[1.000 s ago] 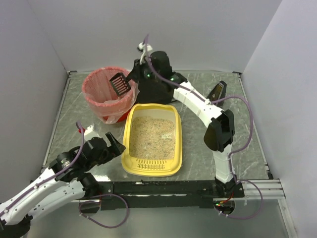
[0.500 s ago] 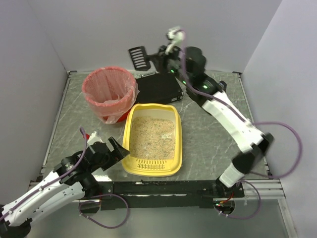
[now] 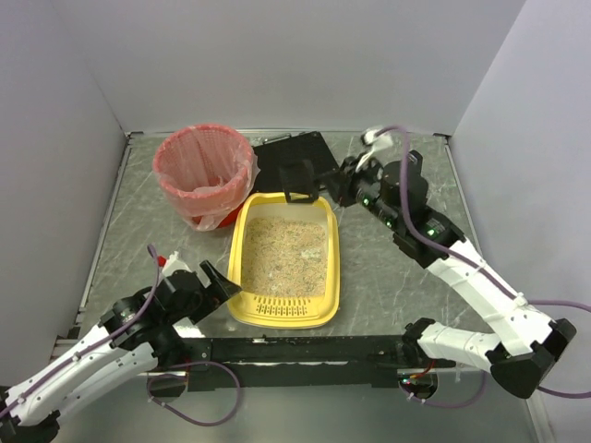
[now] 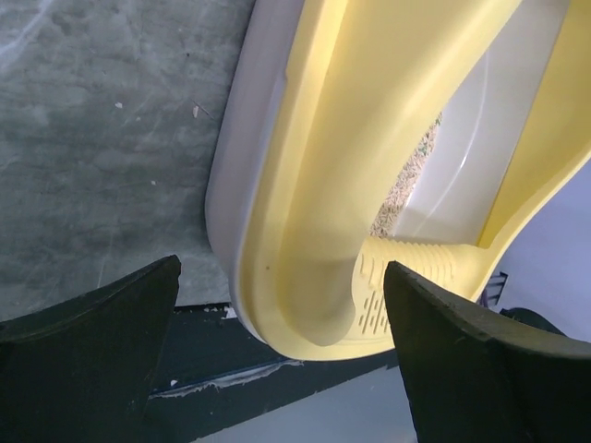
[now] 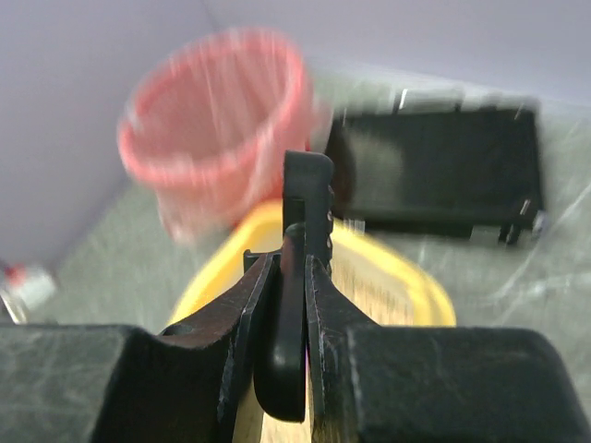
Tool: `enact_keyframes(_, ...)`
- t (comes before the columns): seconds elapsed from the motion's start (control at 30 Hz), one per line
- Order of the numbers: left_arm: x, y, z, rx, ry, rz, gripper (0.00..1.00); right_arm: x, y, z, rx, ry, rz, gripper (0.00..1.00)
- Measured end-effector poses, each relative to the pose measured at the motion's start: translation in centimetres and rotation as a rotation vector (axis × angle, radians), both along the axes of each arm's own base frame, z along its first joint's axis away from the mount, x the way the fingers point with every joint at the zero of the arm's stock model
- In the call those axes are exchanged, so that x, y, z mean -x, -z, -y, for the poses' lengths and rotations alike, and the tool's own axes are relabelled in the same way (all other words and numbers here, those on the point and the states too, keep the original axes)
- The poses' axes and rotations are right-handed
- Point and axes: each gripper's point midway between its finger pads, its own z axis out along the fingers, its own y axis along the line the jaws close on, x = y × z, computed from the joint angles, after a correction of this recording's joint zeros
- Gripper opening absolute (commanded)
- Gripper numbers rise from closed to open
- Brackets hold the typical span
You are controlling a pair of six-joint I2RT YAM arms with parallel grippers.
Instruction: Clean the litter box
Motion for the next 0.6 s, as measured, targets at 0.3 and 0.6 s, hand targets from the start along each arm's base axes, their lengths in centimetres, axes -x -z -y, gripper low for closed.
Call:
enact_keyframes(0.3, 0.2, 1.5, 1.9, 0.062, 0.056, -0.018, 0.97, 4.6, 13.3, -1.9, 0.274, -0.294, -0.145, 0.00)
enact_keyframes(0.6, -0.2, 2.2, 2.5, 0.041, 0.057, -0.046, 0.99, 3.5, 15.0, -2.9, 0.244, -0.248, -0.155, 0.00)
